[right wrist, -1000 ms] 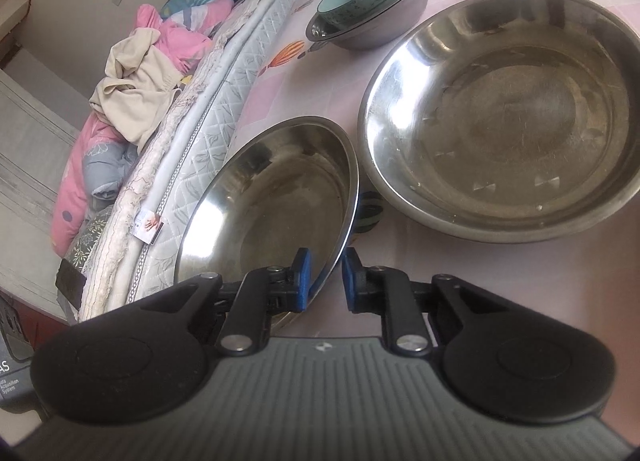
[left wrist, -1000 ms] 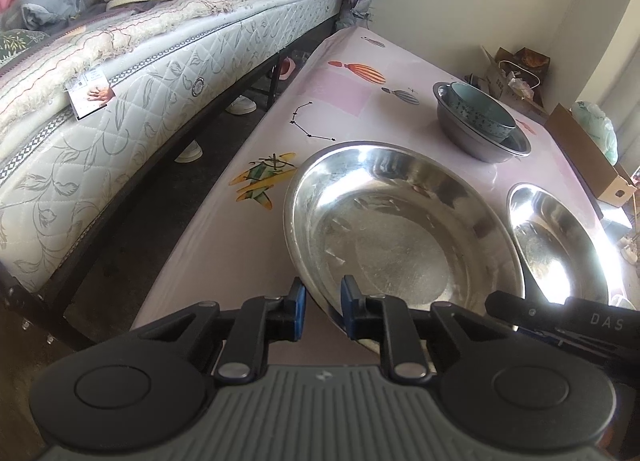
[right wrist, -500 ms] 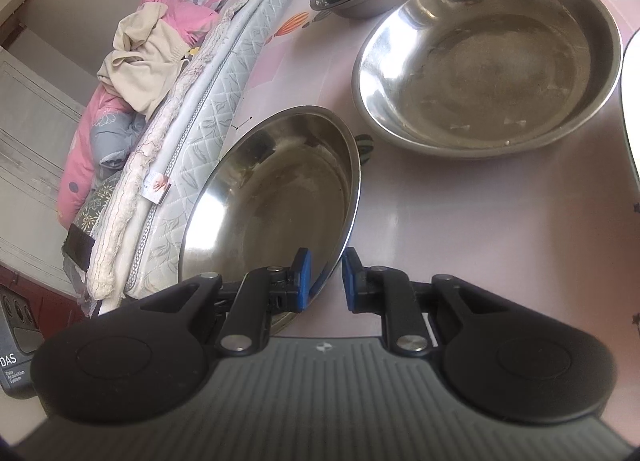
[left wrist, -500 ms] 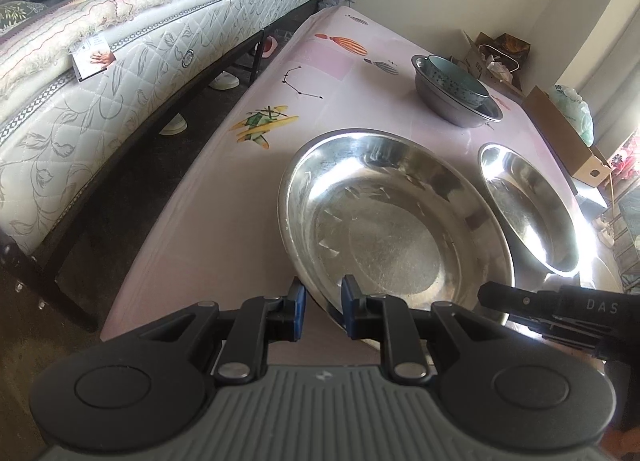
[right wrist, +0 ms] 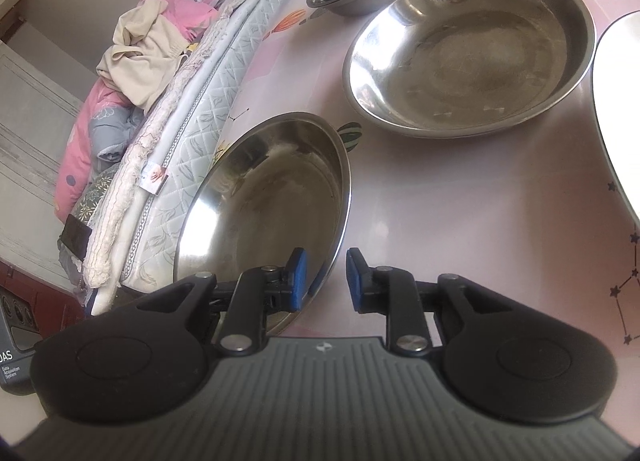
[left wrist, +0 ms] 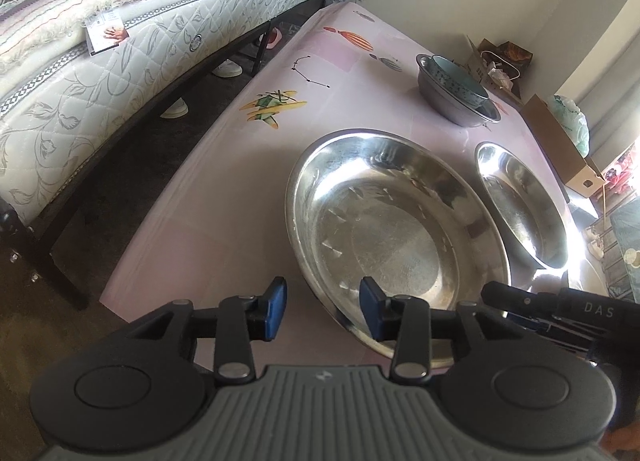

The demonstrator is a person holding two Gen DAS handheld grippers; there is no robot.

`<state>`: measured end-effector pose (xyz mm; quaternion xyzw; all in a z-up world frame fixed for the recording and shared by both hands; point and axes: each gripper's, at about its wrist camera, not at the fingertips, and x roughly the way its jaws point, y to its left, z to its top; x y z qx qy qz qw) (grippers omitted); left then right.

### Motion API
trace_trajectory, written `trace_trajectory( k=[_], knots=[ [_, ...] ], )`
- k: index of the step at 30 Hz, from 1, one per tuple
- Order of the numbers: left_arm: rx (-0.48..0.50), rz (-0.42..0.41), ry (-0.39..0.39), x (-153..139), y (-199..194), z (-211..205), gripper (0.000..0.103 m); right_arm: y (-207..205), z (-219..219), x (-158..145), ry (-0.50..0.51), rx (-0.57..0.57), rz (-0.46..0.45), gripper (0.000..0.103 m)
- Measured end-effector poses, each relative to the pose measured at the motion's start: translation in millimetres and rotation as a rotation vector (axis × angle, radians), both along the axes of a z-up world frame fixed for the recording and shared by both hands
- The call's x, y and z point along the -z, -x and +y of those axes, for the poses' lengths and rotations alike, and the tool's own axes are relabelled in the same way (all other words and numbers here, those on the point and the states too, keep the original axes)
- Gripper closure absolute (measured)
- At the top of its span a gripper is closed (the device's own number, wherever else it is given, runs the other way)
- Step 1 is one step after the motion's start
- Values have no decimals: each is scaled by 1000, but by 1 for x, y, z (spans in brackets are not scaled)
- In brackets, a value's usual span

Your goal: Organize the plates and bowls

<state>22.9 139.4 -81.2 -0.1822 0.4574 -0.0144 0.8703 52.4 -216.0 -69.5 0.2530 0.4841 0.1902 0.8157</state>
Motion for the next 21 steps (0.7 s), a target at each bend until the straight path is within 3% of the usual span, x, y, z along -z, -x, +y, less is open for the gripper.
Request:
trace_trajectory(
  k=[5,21],
  knots=[
    [-31,-1,-11,2,-2,5,54,-5,-6,1,-2,26,0,77],
    [-58,-49,-68,-1,-29,3,56,-38,5,-1,10,38,-44,76]
  ],
)
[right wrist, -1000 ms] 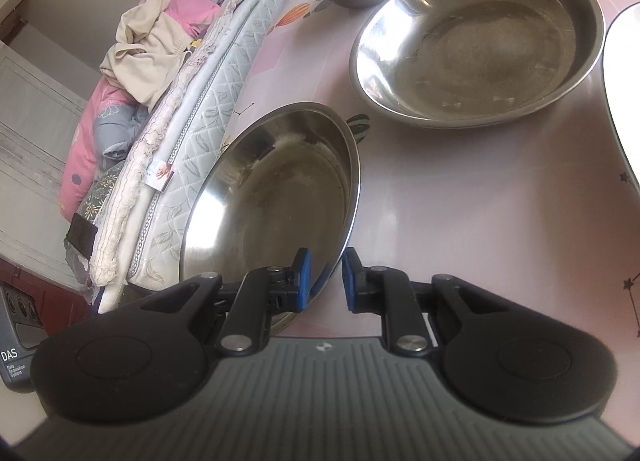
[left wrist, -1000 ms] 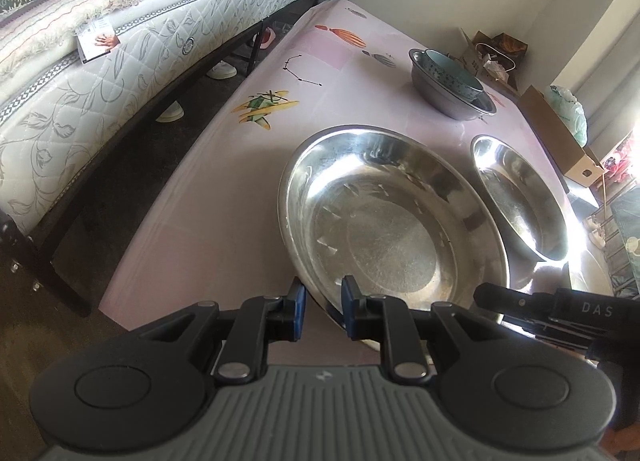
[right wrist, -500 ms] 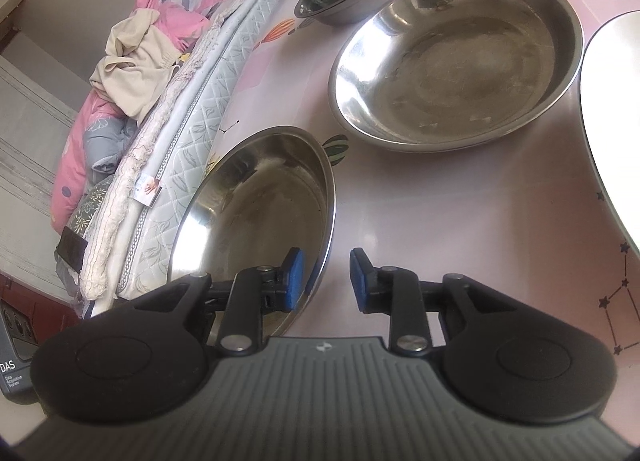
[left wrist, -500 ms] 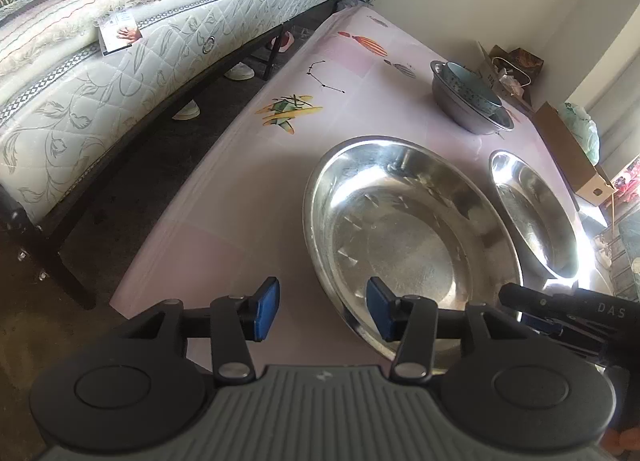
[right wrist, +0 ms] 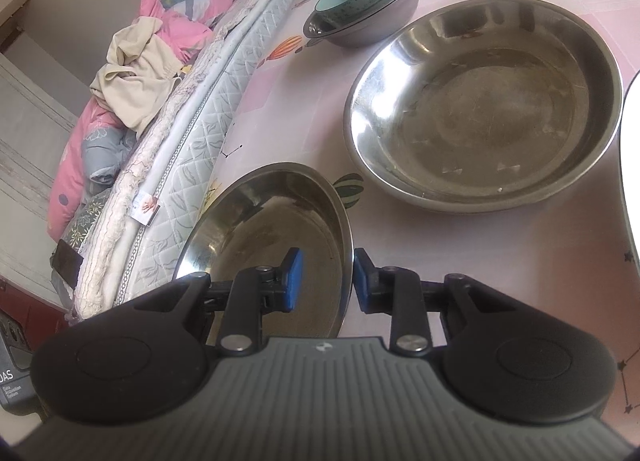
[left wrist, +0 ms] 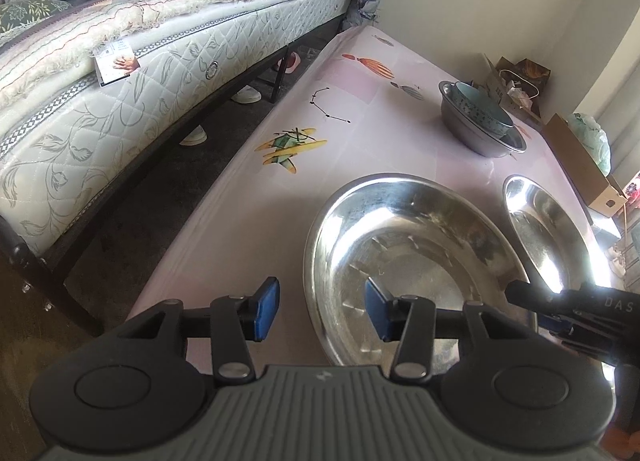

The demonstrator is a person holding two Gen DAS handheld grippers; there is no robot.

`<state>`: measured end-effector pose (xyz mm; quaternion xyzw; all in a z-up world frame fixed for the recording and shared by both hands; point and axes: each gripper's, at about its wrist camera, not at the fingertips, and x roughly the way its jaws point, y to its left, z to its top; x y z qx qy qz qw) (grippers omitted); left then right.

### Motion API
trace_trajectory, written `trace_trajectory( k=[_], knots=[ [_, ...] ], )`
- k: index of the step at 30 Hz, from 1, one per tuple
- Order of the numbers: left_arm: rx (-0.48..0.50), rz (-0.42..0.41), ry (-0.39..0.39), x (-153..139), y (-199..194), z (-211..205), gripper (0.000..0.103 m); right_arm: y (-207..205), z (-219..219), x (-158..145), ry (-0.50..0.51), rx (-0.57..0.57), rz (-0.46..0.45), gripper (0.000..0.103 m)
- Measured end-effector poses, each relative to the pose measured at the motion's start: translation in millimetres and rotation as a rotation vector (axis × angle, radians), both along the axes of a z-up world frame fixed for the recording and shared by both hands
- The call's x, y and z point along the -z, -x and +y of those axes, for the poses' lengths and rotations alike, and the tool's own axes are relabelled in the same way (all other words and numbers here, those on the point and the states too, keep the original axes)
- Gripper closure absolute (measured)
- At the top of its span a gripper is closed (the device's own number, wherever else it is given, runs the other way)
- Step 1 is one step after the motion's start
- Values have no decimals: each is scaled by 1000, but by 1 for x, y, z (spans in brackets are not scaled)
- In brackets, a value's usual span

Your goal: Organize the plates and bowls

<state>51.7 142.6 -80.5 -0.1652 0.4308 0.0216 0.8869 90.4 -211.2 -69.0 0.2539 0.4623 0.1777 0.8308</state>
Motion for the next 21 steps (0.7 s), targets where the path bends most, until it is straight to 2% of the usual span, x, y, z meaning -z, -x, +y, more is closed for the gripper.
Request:
trace_trajectory(
  k=[3,10,21],
  knots=[
    [4,4,-4,2,-6,0,56,-5,2,1,1,2,1,76],
    [12,15,8,6,-13,0,72,-12,8,4,6,0,8,76],
    [31,17,28,1,-6,-1,73,-7,6,2,8,-2,19,74]
  ],
)
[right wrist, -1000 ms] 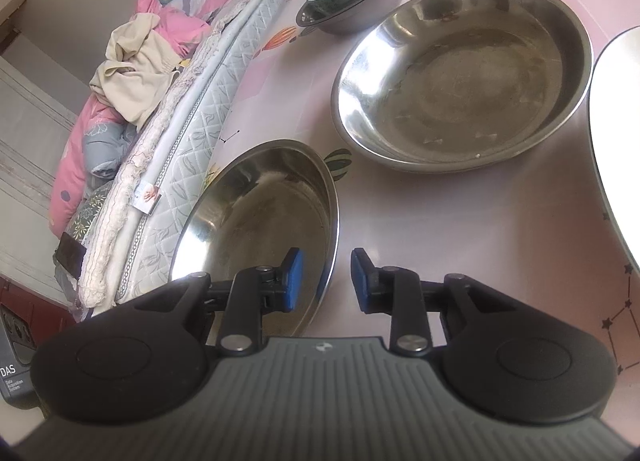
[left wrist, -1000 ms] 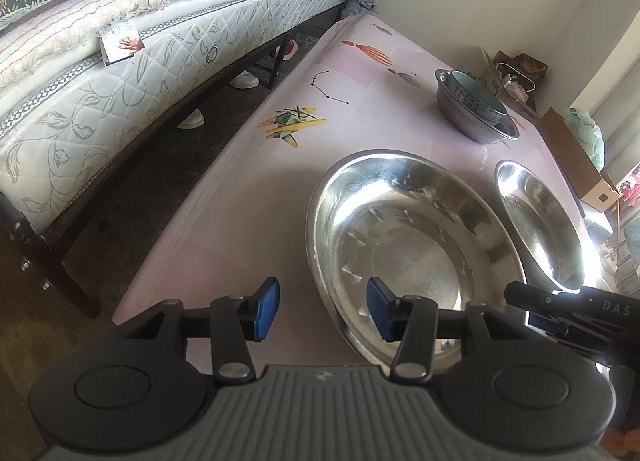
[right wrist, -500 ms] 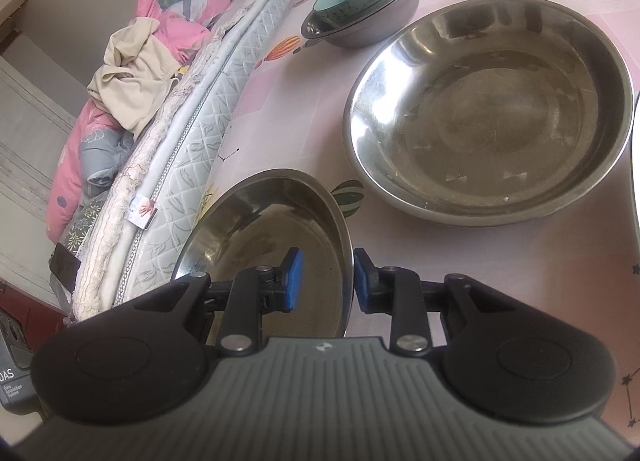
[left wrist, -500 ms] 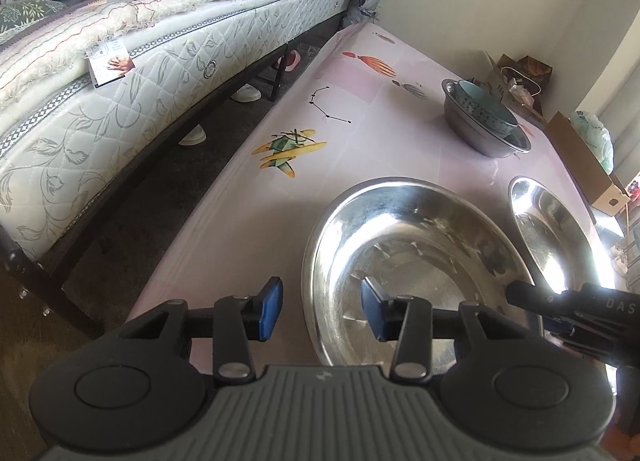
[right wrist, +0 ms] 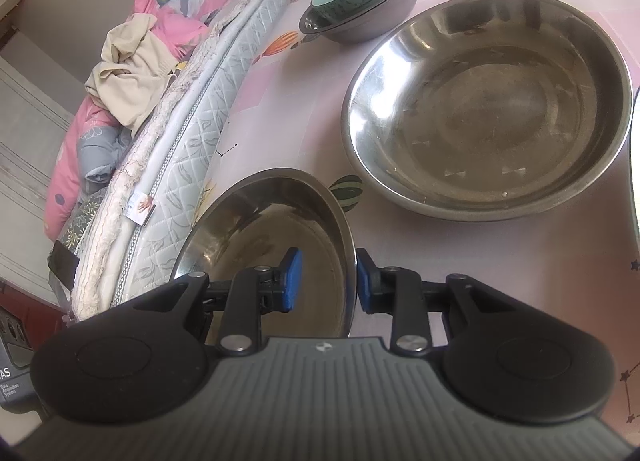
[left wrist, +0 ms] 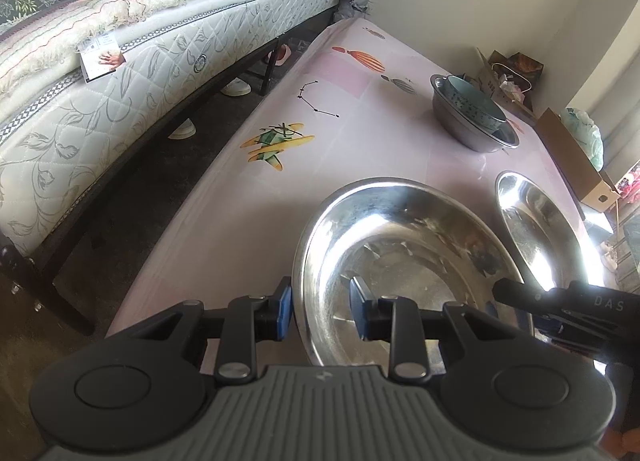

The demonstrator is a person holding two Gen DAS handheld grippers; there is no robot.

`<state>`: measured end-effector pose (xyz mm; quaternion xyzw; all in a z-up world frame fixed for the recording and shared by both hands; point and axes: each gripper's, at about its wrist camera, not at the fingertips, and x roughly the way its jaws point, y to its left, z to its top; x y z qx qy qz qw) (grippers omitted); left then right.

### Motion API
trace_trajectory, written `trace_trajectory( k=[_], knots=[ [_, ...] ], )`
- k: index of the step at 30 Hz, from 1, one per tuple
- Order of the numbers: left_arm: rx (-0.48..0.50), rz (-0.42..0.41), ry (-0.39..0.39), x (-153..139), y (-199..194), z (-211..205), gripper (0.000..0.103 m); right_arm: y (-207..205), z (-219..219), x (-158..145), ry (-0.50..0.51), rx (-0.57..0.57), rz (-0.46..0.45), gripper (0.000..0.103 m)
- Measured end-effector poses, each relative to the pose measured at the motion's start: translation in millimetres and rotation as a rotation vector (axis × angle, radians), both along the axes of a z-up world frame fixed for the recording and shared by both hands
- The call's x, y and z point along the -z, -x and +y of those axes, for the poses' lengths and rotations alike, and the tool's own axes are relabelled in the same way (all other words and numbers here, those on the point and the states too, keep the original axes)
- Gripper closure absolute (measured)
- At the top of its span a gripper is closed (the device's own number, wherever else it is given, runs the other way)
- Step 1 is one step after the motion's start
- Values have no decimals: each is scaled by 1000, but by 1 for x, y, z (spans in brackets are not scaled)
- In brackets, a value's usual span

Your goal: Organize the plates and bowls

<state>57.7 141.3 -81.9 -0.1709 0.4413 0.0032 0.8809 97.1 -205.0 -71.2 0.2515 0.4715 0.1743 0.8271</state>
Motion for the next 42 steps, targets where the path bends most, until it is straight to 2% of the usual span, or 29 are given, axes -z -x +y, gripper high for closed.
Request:
trace_trajectory(
  k=[16,29,33,34,36,42],
  knots=[
    [15,15,41,0,25,0,73,17,-4,-3,17,-16,-1,71],
    [2,18,-37,5,18,-6,73,22,1,-7,93,-37,-58,71],
    [5,12,-60,5,17,-10,74,25,2,-4,116,-41,-58,76],
    [5,13,-62,6,17,-10,79,26,2,-3,119,-44,-57,77],
    [2,14,-69,6,16,-12,81,27,2,-1,119,-51,-53,83],
    [19,3,-73,2,16,-17,82,32,-1,-5,149,-45,-73,85]
  ],
)
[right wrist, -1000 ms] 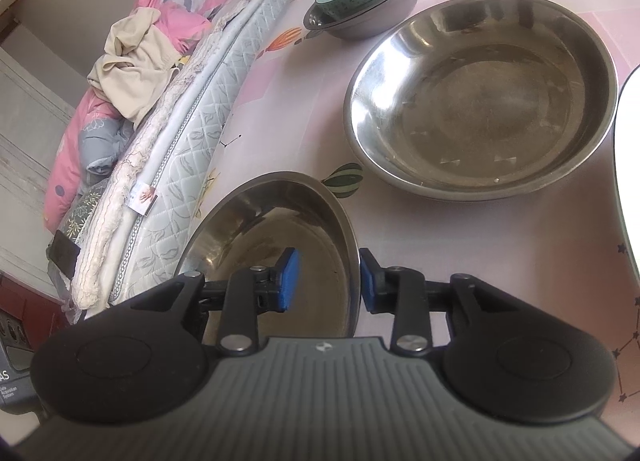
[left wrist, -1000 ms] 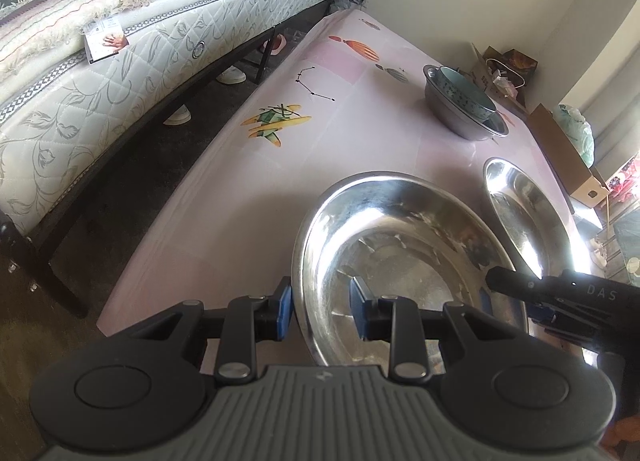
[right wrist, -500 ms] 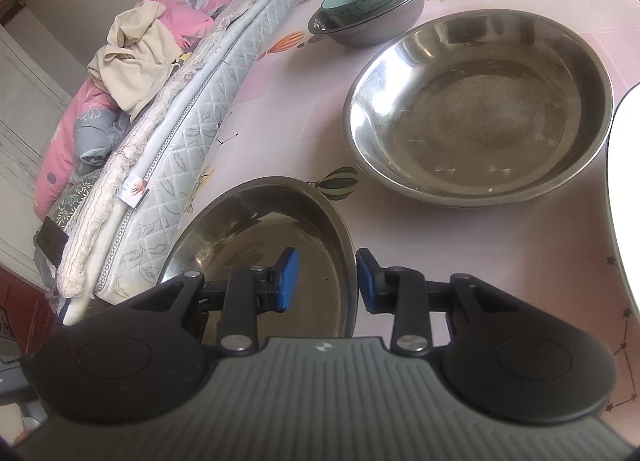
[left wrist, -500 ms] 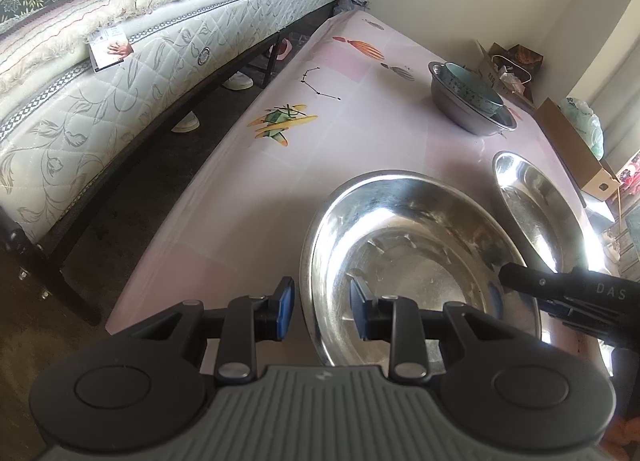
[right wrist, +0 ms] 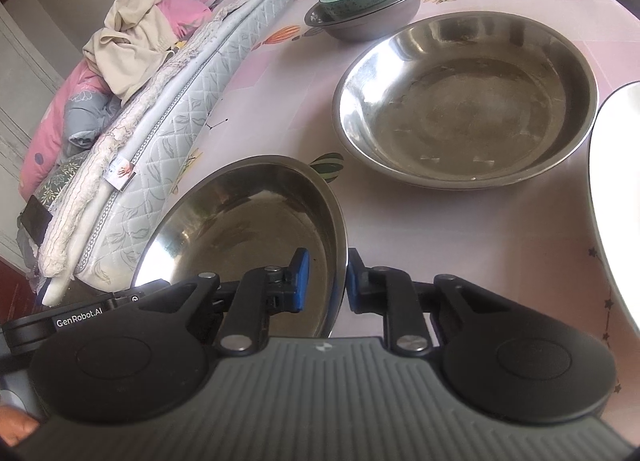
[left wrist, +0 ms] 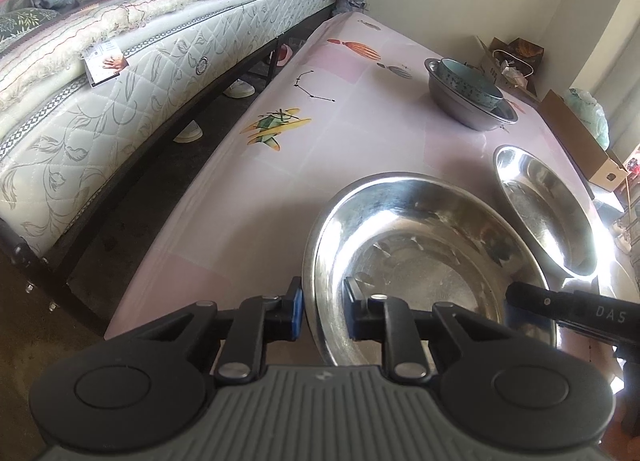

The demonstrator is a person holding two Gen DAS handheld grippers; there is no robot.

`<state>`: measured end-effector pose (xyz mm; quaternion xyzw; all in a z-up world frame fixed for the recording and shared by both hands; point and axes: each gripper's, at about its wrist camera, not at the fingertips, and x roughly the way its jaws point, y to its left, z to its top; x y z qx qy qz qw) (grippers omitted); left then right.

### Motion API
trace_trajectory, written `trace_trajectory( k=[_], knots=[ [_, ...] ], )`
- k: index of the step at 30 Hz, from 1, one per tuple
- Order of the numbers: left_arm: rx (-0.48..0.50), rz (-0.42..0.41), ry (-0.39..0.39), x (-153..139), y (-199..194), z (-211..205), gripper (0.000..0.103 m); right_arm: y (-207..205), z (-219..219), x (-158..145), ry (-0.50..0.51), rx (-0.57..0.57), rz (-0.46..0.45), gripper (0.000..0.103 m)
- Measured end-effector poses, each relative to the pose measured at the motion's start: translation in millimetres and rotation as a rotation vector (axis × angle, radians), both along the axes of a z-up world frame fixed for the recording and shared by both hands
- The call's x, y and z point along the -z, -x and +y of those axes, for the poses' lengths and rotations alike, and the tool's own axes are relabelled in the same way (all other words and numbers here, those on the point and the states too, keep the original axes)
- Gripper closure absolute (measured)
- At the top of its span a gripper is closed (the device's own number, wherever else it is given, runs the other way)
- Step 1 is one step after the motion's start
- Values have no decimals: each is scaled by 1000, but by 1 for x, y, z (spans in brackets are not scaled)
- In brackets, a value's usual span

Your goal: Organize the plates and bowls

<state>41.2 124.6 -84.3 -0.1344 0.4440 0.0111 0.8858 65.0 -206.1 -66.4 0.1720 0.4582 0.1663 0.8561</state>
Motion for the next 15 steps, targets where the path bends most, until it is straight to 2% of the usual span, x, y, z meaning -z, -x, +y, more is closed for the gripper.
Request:
trace_trajectory(
  k=[15],
  knots=[
    [25,16,-60,6,-4,-16,83,3,-9,5,13,15,0,85]
  ],
)
